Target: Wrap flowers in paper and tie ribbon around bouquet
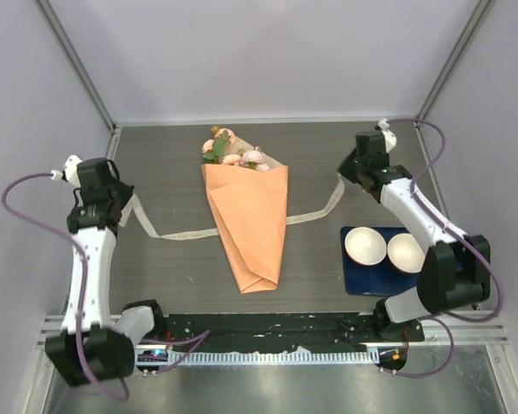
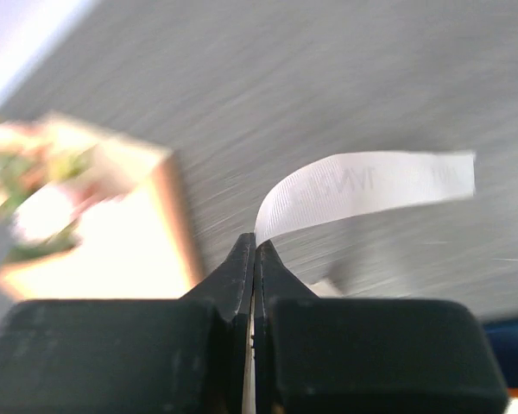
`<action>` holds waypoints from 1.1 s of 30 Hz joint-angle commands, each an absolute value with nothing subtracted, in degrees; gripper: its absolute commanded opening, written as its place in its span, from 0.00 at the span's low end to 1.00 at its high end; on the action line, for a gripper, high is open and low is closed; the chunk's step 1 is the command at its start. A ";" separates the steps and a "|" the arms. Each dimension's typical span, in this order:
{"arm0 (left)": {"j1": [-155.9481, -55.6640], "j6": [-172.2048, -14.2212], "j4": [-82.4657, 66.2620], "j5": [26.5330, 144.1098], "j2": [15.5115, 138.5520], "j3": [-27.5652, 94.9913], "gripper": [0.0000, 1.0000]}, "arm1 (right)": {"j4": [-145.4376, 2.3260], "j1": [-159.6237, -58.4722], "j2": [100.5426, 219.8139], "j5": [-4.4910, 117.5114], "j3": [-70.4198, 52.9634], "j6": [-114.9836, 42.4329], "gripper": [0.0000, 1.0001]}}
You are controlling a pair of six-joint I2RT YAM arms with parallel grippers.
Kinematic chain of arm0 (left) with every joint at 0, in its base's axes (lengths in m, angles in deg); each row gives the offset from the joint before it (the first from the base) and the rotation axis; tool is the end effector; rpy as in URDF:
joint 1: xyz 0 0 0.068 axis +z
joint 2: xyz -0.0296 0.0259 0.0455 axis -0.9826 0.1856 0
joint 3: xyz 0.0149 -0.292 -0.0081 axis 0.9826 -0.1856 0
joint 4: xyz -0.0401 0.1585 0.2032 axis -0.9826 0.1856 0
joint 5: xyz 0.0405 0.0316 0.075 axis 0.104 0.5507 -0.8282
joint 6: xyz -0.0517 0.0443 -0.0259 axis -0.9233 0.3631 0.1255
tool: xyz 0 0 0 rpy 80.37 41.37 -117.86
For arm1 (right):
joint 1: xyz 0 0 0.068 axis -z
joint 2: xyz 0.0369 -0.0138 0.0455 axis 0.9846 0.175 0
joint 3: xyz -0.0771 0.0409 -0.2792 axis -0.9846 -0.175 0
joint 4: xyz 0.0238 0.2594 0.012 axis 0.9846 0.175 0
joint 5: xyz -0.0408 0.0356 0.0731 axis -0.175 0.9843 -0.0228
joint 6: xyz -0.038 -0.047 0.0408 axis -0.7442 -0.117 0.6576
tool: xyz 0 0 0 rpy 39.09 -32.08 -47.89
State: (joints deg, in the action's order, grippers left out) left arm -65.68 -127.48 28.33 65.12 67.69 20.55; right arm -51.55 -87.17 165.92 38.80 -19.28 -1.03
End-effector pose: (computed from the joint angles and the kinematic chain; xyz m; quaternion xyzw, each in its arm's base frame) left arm 0.2443 0.0720 0.3148 -0.4868 0.7658 -0.0225 0.4196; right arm 0.3507 0.0340 0.2726 0.3064 0.8589 0.0950 0.3993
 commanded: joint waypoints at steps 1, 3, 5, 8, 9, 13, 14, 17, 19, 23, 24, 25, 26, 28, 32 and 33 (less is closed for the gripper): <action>-72.18 -125.04 27.93 67.12 53.52 17.46 0.00 | -63.26 -103.86 155.14 40.08 -19.05 -7.56 0.01; -74.46 -126.97 27.23 72.46 51.12 15.96 0.00 | -68.97 -109.43 154.68 40.95 -19.58 -9.24 0.01; -76.40 -127.86 28.44 74.24 48.39 15.42 0.00 | -73.62 -114.71 156.95 43.22 -19.41 -9.25 0.00; -80.95 -127.51 29.50 73.73 43.14 14.02 0.00 | -76.53 -119.45 163.18 48.05 -16.08 -8.90 0.00; -82.02 -127.08 30.03 72.76 41.89 13.67 0.00 | -77.59 -121.04 164.69 50.51 -15.20 -8.99 0.00; -82.21 -126.81 34.34 70.82 37.67 10.77 0.00 | -82.96 -128.07 172.94 53.52 -10.21 -11.18 0.00; -82.29 -126.90 34.95 71.43 37.05 10.15 0.00 | -83.74 -129.22 174.88 54.48 -8.79 -11.19 0.01; -82.21 -127.51 34.96 74.67 33.98 7.43 0.00 | -83.84 -132.30 183.49 60.02 -2.38 -12.06 0.01; -82.21 -127.51 34.52 76.35 30.82 5.41 0.00 | -82.01 -133.88 191.04 62.92 4.27 -12.42 0.01; -82.21 -127.25 36.70 79.78 25.72 3.82 0.00 | -70.80 -135.20 203.53 63.64 17.73 -12.94 0.08; -82.21 -127.34 36.80 80.92 25.01 3.65 0.00 | -69.35 -135.20 205.46 64.24 20.38 -13.29 0.09; -82.29 -127.34 36.02 82.93 23.70 2.86 0.00 | -68.73 -135.29 208.01 63.12 23.10 -13.38 0.11; -82.29 -127.68 35.32 84.78 23.77 2.77 0.00 | -67.94 -135.21 208.73 62.59 23.91 -13.38 0.20; -82.21 -128.13 34.70 89.61 24.65 2.94 0.00 | -66.01 -135.20 209.88 62.76 26.71 -14.26 0.33; -82.29 -128.04 32.51 98.13 27.89 3.99 0.00 | -57.77 -134.24 204.81 58.73 27.79 -16.10 0.59; -82.29 -129.00 31.54 100.15 28.51 3.91 0.00 | -56.26 -133.89 203.22 58.19 27.35 -16.54 0.62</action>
